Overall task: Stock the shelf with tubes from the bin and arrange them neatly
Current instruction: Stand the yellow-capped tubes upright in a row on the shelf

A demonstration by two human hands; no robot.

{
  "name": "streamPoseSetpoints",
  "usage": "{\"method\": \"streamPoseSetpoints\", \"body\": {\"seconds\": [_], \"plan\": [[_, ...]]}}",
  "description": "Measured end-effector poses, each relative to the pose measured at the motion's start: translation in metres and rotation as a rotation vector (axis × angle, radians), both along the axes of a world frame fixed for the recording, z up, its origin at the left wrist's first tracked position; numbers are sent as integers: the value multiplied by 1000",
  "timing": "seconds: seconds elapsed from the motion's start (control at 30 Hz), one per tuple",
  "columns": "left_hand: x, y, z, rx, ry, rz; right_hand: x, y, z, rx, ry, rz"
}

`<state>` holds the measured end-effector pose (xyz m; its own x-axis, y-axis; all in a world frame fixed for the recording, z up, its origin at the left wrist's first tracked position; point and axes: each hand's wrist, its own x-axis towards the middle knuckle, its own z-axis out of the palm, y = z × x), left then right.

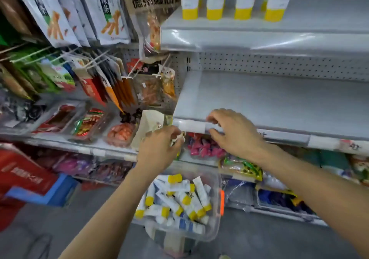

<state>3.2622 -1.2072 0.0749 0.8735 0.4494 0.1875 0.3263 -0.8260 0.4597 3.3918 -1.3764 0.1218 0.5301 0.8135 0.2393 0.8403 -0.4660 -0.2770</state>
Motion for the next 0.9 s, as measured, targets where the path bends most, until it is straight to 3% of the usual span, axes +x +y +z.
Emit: {"method": "streamPoseSetpoints", "body": {"seconds": [0.17, 0.27, 0.37, 0.47, 0.67, 0.77, 0.9], "plan": [[-32, 14, -105, -365, 246, 125, -7, 24, -100, -294, 308, 56], [-39, 18, -158, -685, 288, 264, -6, 39, -170, -405, 532, 39], [-36, 18, -200, -1136, 252, 442, -4, 50, -238, -367, 796, -138], [-22, 9, -240, -1491, 280, 625, -1, 52, -297, -331, 924, -392], [18, -21, -317, -1801, 136, 858, 8, 51, -379, -486, 909, -526], [39, -24, -344, -1786, 127, 972, 9, 57, -399, -564, 890, -566], [55, -22, -371, -1731, -19, 1163, 4, 63, -422, -598, 910, -631]]}}
